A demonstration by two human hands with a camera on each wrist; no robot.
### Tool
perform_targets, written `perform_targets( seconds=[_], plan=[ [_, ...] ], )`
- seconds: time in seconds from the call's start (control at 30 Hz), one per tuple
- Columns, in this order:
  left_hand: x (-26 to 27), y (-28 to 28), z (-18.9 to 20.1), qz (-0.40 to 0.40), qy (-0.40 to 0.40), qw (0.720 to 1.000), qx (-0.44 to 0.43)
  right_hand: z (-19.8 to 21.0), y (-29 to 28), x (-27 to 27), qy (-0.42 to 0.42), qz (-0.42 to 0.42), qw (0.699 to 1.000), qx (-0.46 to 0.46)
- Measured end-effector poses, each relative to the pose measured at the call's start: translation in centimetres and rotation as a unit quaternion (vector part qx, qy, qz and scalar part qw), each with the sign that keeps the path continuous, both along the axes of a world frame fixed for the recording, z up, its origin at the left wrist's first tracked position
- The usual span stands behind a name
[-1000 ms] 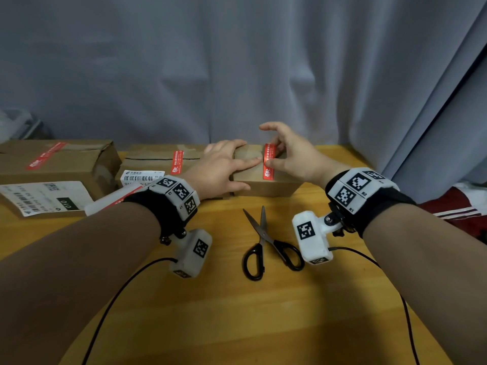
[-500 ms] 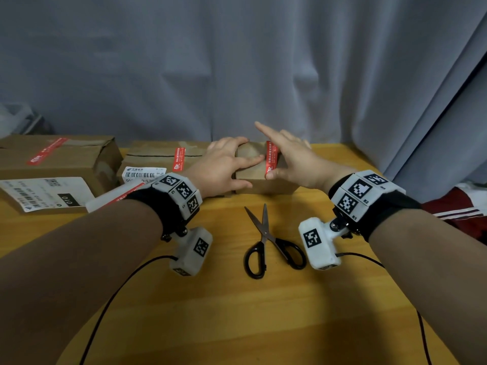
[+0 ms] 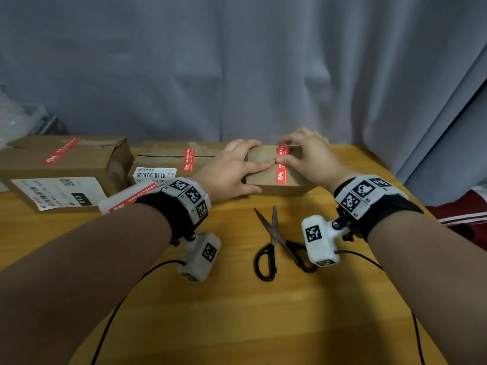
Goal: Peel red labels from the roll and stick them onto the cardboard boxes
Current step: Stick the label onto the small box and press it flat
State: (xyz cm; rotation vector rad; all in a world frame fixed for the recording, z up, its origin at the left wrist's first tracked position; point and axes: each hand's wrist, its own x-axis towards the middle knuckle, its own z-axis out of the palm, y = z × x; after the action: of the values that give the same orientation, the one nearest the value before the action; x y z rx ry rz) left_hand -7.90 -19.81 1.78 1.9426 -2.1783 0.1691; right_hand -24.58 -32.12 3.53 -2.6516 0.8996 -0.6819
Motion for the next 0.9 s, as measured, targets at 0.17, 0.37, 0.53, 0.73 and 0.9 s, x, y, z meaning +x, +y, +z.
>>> perform_targets(
  seconds=[0.17,0.37,0.53,0.73,0.9],
  plan=[
    [0.1,0.1,-0.2,-0.007,-0.002,1.000,-0.001,-0.2,-0.2,1.1,-0.117,-0.033,0.984,0.133],
    [0.5,-0.5,-0.1,0.001,0.000,1.000,0.007,-0.4,-1.3,2.2,-0.122,-0.055,0.978,0.161],
    [0.6,-0.5,0.0,0.001,-0.008,1.000,0.008,-0.2,-2.1,2.6,-0.112,-0.108,0.968,0.196],
    [0.3,-0.1,0.0,0.002,-0.003,1.000,0.009,-0.3,-1.2,1.8,-0.147,-0.104,0.970,0.162],
    [0.2,-0.2,0.1,0.006,0.004,1.000,0.012,-0.9,0.3,-0.5,-0.047,-0.044,0.995,-0.080]
  ],
)
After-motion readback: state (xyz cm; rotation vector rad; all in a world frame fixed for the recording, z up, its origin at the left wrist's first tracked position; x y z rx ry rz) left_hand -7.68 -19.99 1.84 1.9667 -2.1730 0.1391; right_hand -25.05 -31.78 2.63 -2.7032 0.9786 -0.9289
